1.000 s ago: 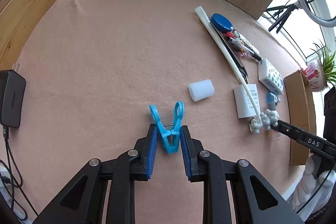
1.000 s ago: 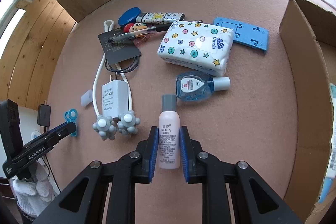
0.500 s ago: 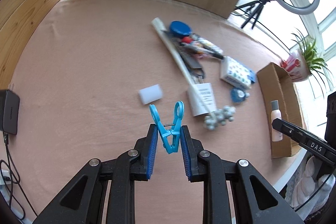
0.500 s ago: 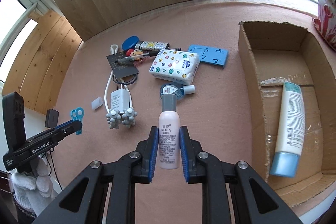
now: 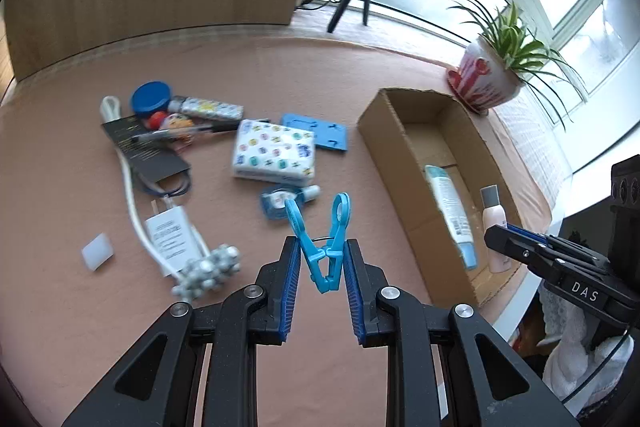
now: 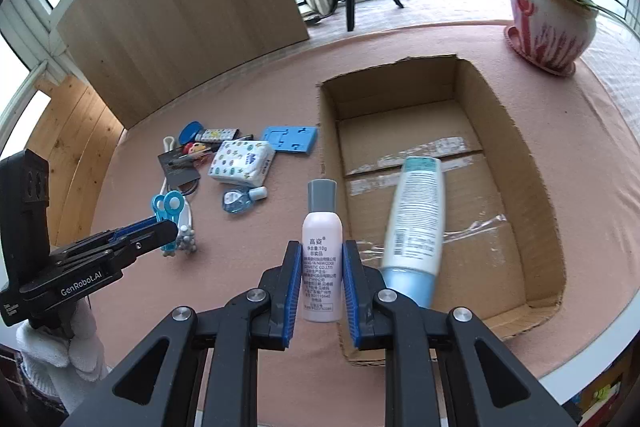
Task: Organize objects
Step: 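Carry clothespin and pink bottle into the box with both tools and release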
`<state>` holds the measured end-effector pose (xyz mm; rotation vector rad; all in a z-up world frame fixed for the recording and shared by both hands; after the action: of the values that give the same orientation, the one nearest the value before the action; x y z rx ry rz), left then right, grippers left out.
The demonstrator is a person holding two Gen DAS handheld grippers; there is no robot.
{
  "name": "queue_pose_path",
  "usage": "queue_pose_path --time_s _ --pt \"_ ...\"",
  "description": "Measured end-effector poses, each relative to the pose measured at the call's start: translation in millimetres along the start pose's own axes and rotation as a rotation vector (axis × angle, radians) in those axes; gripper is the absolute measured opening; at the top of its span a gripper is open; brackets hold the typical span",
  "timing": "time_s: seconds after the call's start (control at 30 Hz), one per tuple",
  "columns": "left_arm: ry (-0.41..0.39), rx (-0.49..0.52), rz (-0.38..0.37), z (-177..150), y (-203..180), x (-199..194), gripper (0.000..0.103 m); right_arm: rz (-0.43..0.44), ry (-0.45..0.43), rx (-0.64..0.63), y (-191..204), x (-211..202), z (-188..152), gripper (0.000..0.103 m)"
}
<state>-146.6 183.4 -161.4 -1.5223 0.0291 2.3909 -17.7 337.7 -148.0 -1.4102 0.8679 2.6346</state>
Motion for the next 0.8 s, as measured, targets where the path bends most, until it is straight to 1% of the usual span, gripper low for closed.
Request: queue_pose_path --time_s 0.2,0.37,0.53,0.8 --pt "-0.016 0.093 -0.044 21.0 -67.3 11.1 0.024 -0.044 -0.029 0.046 -39.2 -20.0 -2.8 0.018" --pt "-0.01 0.141 -0.057 32.9 -108.1 26.5 0.024 -0.059 -0.032 0.075 -61.4 -24.9 -6.7 0.018" --pt "0.004 0.171 -0.039 40.8 -134.8 45.5 0.024 -0.053 -0.032 0.099 -75.1 -23.5 -8.2 0.018" --pt "0.011 0.19 -0.005 49.4 -151.6 65.5 0.024 -0.043 -0.035 0.107 -84.4 -22.7 -4.6 0.018"
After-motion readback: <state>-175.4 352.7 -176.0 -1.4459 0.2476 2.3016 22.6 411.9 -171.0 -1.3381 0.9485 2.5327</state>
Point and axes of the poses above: each gripper's, at about its wrist camera, not at the fingertips, and x roughly the way its jaws point, y to its left, z to its top, the point moved 8 cm from there along x, roughly the way its jaws point, and after that the axes turned 13 degrees about z, right-handed, at the moved point
